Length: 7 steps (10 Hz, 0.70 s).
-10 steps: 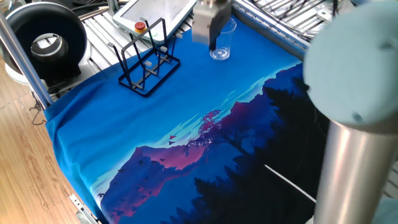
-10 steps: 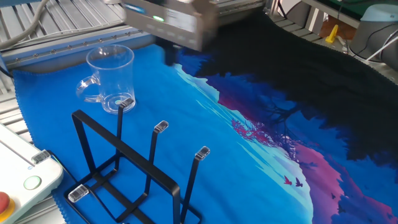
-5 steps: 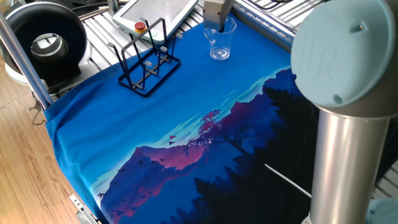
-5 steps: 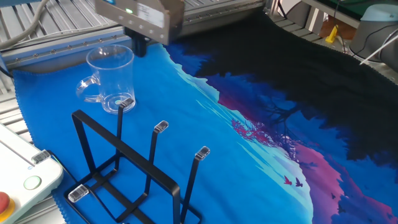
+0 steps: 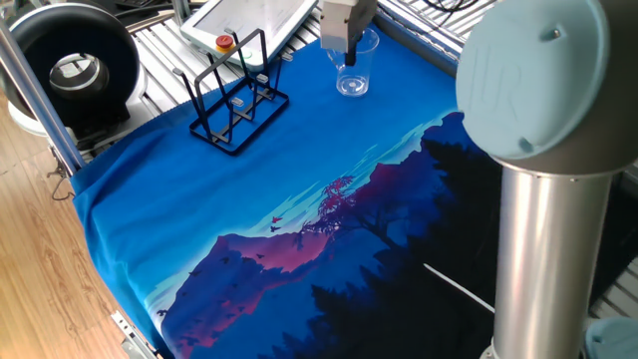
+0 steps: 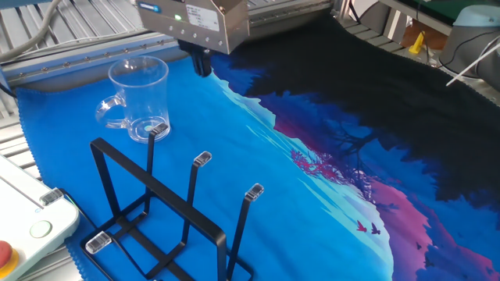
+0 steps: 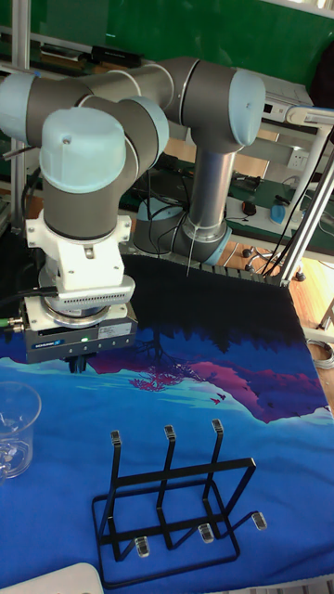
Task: Put the cup on the cup rack
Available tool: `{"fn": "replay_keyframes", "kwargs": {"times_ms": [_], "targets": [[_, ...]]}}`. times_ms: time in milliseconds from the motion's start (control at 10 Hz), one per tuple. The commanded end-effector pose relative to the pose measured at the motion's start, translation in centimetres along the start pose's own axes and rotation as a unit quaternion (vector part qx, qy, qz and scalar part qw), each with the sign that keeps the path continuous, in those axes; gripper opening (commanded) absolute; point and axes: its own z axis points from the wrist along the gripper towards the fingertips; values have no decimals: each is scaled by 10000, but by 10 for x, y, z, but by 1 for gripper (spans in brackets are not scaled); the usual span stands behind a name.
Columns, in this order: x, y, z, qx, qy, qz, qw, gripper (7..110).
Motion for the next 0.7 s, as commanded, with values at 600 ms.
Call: {"fn": "replay_keyframes", "kwargs": {"times_ms": [600], "targets": [[-15,-31,-18,314,-100,-262,9991,7]]}}
